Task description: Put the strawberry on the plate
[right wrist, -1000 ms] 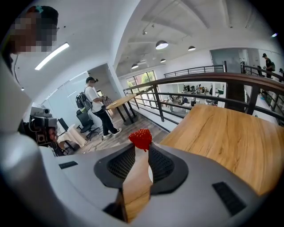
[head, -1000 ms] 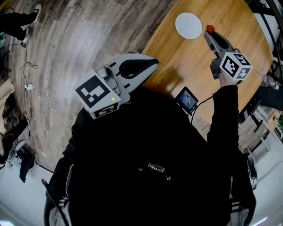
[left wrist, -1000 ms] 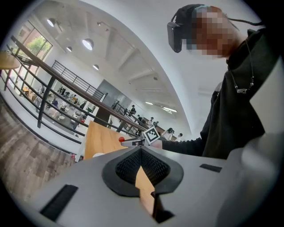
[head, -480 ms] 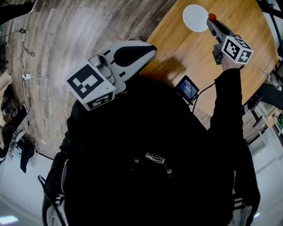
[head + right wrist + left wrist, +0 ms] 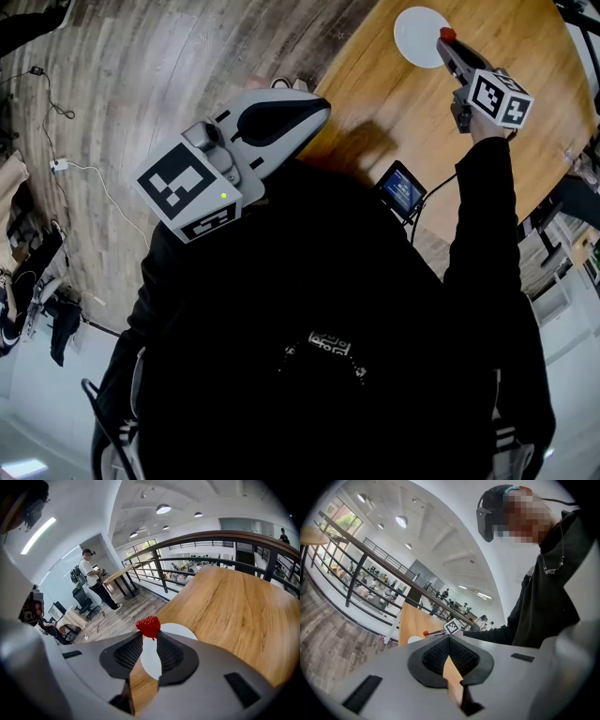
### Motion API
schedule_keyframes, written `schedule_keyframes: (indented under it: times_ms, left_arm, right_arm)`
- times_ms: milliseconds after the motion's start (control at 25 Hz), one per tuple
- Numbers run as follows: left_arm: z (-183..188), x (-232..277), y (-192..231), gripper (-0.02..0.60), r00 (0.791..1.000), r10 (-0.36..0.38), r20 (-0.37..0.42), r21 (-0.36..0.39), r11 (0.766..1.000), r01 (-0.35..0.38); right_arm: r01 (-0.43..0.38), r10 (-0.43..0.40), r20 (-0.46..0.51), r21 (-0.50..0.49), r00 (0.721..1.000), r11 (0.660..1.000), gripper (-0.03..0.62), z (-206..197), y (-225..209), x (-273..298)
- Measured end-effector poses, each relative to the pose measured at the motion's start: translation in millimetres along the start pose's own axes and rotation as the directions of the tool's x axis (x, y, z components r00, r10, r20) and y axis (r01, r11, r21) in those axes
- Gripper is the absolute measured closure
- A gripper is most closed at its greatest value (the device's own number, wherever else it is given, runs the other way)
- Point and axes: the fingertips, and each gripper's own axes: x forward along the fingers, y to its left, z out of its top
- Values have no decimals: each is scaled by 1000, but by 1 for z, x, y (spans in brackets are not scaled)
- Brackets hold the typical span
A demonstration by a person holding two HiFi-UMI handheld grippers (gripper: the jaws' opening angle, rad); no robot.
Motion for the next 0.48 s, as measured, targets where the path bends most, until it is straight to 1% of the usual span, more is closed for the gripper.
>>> schedule_keyframes:
  times_ms: [280,480]
  left_arm:
    - [-2,-1,1,581,1000,-5,-12,-9,1000,5]
    - [-4,0,5,581,1000,-11,-19,-13,1000,10]
  right_arm:
    - [38,-37,-57,16,998,999,490,-17,-11,10]
    - [55,-54,-87,8,995,998,490,-26,-17,25]
